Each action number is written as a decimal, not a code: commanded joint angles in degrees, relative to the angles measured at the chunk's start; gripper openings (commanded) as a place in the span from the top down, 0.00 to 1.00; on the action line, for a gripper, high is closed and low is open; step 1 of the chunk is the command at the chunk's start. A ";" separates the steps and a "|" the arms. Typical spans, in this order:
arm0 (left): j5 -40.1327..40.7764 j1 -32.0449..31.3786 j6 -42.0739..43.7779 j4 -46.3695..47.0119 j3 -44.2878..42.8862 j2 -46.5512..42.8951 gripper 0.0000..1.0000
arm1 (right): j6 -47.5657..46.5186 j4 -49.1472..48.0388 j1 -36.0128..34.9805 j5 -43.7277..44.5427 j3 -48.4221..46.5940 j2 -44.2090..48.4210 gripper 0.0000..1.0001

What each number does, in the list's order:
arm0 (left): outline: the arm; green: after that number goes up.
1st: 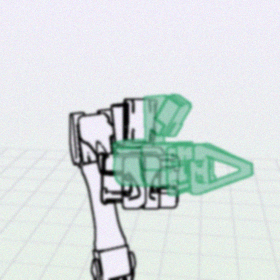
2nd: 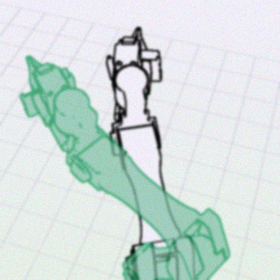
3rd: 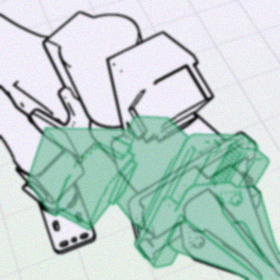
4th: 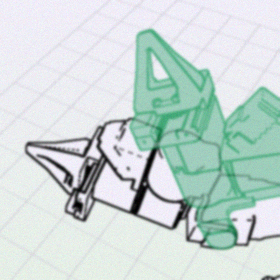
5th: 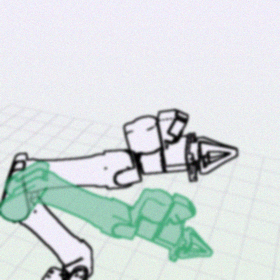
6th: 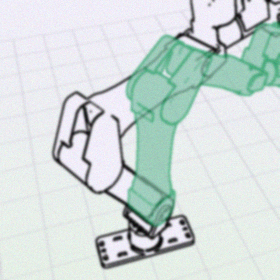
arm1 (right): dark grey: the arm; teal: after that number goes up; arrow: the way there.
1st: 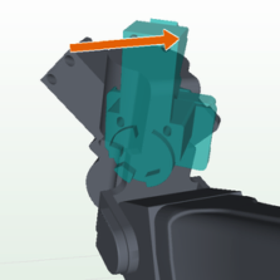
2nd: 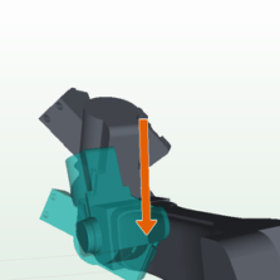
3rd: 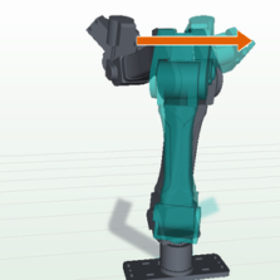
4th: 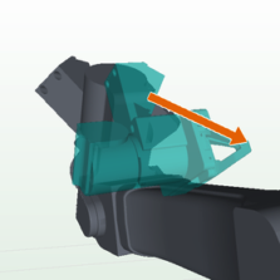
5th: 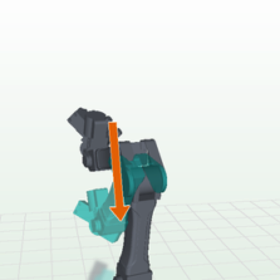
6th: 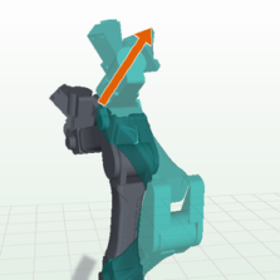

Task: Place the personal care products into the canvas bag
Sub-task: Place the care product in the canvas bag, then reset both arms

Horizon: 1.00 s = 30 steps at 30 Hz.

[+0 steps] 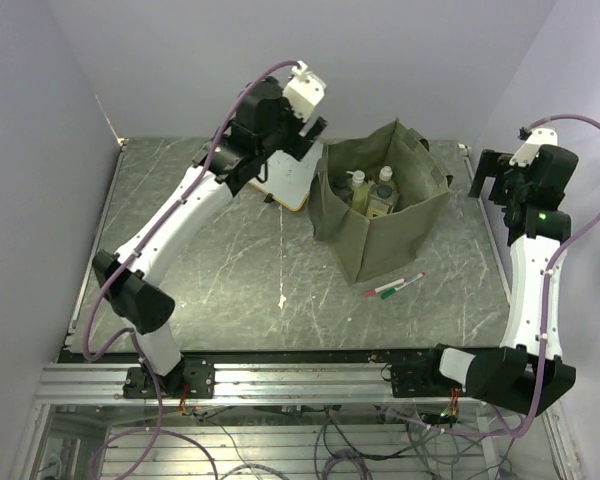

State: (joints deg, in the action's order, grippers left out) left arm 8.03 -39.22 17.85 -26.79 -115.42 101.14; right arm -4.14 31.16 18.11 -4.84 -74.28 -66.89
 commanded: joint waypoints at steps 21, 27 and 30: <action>0.25 32.64 -15.88 2.82 25.76 -30.08 0.00 | -5.31 3.37 0.52 -8.60 -8.45 -0.75 0.00; -4.97 32.51 -10.89 -0.65 27.80 -35.39 0.00 | -4.38 8.86 0.52 -12.44 -11.89 -1.30 0.00; -4.09 32.41 -12.46 -8.84 23.32 -34.07 0.01 | -5.27 13.53 0.53 -11.76 -14.05 -2.77 0.00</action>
State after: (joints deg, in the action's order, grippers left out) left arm 6.72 -6.61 5.80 -27.57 -87.94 66.76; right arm -7.57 38.20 18.28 -15.16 -84.93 -68.49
